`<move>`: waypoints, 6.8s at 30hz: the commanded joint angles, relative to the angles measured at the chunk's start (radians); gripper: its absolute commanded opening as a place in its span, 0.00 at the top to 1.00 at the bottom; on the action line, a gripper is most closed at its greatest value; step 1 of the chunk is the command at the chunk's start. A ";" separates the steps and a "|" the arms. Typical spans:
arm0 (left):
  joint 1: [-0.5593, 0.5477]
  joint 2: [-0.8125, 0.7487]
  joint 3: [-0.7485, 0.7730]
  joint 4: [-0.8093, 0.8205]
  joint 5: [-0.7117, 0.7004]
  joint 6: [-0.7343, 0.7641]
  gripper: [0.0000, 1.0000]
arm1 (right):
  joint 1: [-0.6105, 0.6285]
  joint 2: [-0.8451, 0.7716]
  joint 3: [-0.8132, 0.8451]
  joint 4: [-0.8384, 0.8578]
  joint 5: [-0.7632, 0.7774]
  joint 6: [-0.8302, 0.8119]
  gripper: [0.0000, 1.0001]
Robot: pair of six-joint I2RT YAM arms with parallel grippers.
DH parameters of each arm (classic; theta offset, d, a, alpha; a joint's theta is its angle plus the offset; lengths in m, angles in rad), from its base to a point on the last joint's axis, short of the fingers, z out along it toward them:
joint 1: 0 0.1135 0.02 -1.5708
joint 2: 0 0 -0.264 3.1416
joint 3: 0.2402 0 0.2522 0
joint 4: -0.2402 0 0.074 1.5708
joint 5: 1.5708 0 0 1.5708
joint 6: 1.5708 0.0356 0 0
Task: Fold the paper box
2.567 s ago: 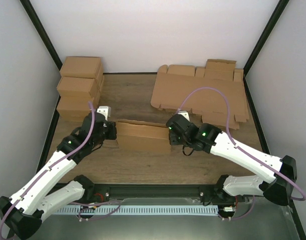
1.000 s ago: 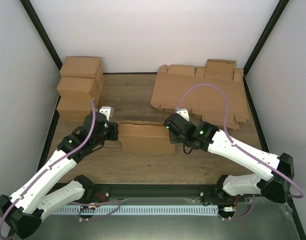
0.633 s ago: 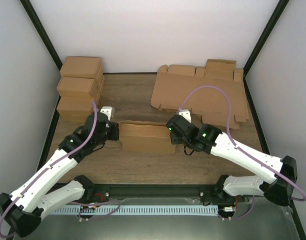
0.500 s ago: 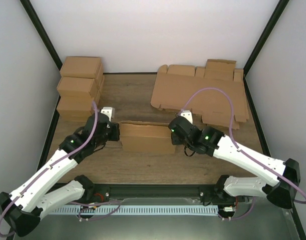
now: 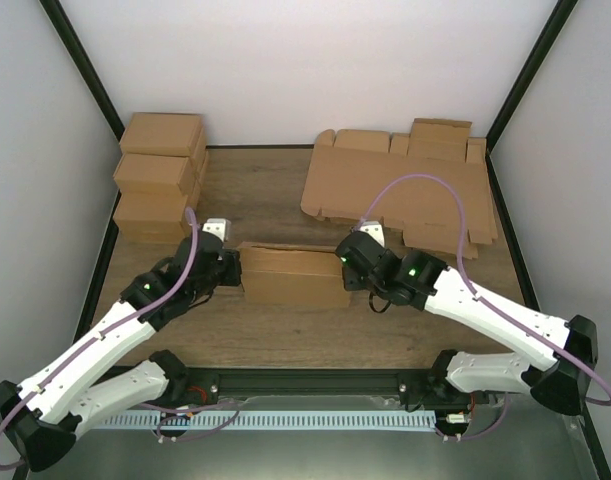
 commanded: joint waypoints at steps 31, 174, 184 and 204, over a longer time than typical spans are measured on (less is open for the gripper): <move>-0.010 0.016 0.027 -0.087 0.006 0.007 0.96 | -0.086 -0.093 0.144 -0.035 -0.118 -0.196 0.15; 0.127 0.182 0.228 0.001 0.742 1.213 0.05 | 0.002 -0.067 -0.204 0.165 -0.169 -0.103 0.99; 0.124 0.212 0.153 0.078 0.691 1.296 0.37 | 0.002 -0.073 -0.195 0.161 -0.165 -0.111 0.98; 0.123 0.212 0.022 0.128 0.683 1.316 0.59 | 0.002 -0.078 -0.075 0.088 -0.175 -0.143 0.68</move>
